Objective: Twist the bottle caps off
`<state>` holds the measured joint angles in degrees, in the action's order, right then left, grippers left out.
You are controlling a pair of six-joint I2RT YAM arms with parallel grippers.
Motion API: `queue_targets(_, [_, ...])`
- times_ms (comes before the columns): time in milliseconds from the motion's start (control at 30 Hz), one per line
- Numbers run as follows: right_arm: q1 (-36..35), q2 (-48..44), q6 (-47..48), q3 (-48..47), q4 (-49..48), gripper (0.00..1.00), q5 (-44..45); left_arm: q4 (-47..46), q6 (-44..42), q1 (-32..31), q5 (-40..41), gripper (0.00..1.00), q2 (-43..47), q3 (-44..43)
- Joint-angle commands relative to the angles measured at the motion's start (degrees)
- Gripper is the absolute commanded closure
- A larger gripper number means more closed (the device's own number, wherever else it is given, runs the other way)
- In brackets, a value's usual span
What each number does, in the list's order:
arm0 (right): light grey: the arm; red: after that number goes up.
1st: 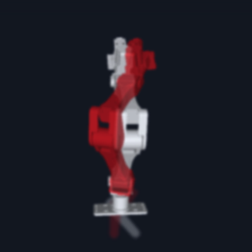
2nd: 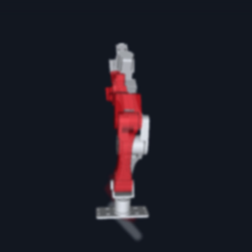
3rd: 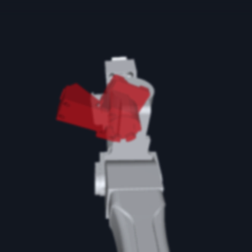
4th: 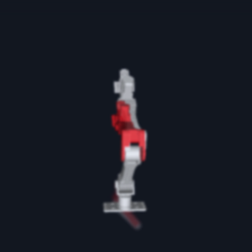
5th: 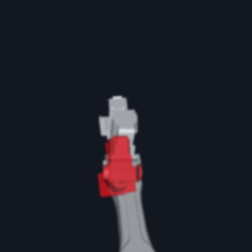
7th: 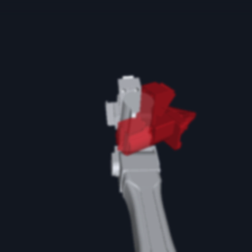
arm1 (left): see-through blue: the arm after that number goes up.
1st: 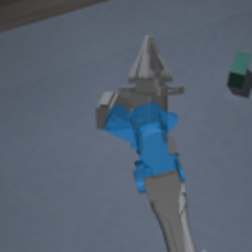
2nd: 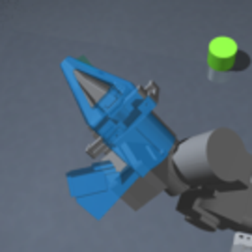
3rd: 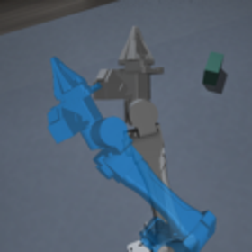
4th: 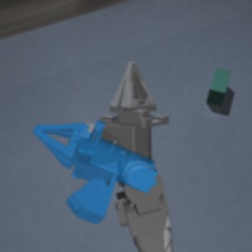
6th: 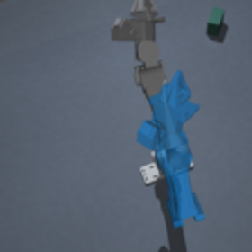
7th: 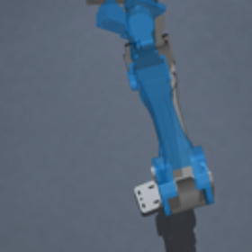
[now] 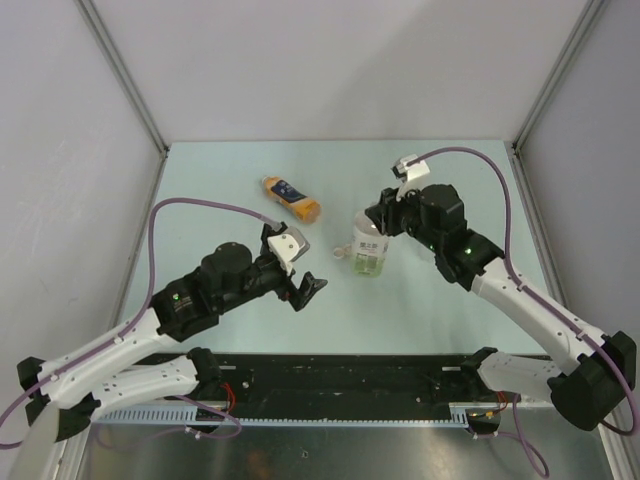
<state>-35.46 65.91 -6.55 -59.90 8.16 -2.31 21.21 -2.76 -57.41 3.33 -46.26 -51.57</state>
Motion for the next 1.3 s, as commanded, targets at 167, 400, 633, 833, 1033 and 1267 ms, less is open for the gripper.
queue_targets(167, [0.25, -4.77, 0.23, 7.53, -11.97, 1.00, 15.74, -2.35, -2.24, -0.30, 1.21, 0.01, -1.23, -0.69])
queue_targets(400, [1.04, -5.23, -0.50, 11.02, -13.64, 1.00, 14.24, -2.48, -1.93, -0.29, 0.59, 0.01, -2.15, -0.60])
queue_targets(633, [1.48, -6.41, -2.61, 18.25, -17.96, 0.99, 17.26, -3.39, -1.05, -0.29, -0.65, 0.01, -0.72, 0.32])
queue_targets(833, [1.47, -7.55, -3.32, 20.61, -18.66, 0.84, 17.29, -3.53, -0.33, -0.30, -0.60, 0.00, -0.65, 1.19])
queue_targets(1033, [1.53, -9.38, -2.53, 20.70, -18.49, 0.42, 14.76, -3.70, 0.13, -0.25, -0.11, 0.01, -1.19, 1.43])
queue_targets(1267, [2.00, -12.78, -3.21, 20.71, -19.54, 0.11, 11.88, -4.01, 0.59, -0.25, 0.53, 0.00, -2.08, 1.64])
